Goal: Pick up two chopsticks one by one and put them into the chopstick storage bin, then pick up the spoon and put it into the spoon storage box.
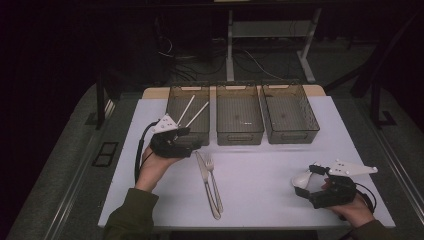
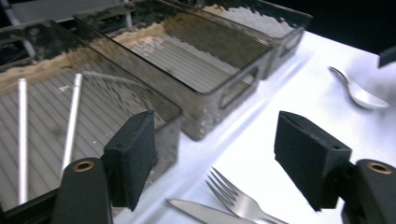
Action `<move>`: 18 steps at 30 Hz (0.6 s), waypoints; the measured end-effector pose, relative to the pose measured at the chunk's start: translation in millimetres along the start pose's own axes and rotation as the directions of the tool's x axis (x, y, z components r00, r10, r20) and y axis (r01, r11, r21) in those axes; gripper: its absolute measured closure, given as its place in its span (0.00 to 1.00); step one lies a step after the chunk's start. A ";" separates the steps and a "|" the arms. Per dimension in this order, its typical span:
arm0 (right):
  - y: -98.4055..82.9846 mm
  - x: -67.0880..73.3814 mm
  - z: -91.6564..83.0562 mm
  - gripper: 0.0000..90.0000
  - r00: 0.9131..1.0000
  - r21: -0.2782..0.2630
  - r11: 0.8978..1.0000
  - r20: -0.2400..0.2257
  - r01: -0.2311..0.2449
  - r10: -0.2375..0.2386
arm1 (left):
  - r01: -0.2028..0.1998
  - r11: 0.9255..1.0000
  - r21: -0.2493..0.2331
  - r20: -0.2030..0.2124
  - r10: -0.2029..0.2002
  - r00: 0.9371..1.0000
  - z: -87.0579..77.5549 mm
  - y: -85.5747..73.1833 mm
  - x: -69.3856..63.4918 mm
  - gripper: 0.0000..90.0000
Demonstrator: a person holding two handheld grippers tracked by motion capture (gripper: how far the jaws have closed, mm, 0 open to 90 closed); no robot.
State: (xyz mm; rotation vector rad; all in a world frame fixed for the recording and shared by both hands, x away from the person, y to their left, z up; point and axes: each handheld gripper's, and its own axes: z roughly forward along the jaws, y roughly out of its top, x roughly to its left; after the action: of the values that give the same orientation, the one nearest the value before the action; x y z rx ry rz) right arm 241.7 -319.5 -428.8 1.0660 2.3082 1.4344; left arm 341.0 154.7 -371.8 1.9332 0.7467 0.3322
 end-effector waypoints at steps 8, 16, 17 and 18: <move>0.5 -0.1 0.4 0.01 1.000 -0.001 1.000 -0.003 0.000 0.000 | -0.031 0.999 0.014 0.043 0.031 0.999 -5.2 -19.0 -17.2 0.23; 0.1 0.5 -0.1 0.01 1.000 0.000 1.000 -0.003 0.002 -0.002 | -0.053 0.999 0.004 0.044 0.052 0.998 -11.5 -43.1 -34.5 0.14; 0.1 0.1 -0.5 0.01 1.000 -0.001 1.000 -0.004 0.002 -0.002 | -0.054 0.999 0.007 0.043 0.054 0.998 -12.1 -45.9 -36.0 0.12; 0.1 0.1 -0.7 0.01 1.000 -0.005 1.000 -0.004 0.000 0.000 | -0.054 0.998 0.009 0.044 0.054 0.998 -12.5 -48.8 -37.2 0.11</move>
State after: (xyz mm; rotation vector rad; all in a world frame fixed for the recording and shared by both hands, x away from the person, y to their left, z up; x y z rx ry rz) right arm 241.4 -319.9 -428.3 1.0625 2.3065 1.4426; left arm 288.3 155.5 -405.6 1.9670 0.6701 0.3187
